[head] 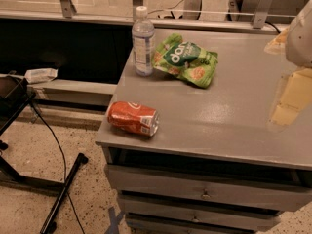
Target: Pick coke can
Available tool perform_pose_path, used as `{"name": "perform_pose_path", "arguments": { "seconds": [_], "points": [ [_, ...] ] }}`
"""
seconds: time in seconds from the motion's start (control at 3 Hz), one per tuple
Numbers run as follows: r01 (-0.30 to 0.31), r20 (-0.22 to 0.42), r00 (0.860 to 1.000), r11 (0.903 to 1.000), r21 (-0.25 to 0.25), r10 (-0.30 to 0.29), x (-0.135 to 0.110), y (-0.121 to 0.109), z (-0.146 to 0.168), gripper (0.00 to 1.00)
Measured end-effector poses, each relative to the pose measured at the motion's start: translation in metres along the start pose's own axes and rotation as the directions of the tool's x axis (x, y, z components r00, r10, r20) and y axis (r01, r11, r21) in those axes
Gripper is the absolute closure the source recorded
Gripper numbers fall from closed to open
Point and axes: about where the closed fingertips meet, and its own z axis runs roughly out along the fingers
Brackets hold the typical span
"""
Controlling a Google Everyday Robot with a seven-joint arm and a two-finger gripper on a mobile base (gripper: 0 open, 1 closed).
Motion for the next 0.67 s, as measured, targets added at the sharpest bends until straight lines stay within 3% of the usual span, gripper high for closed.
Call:
{"name": "perform_pose_path", "arguments": {
  "seconds": [0.33, 0.67],
  "points": [
    [0.008, 0.005, 1.000, 0.9999, -0.007, -0.008, -0.008, 0.000, 0.003, 0.00],
    [0.044, 0.031, 0.999, 0.9982, -0.042, -0.043, -0.041, -0.001, 0.018, 0.00]
  ]
}}
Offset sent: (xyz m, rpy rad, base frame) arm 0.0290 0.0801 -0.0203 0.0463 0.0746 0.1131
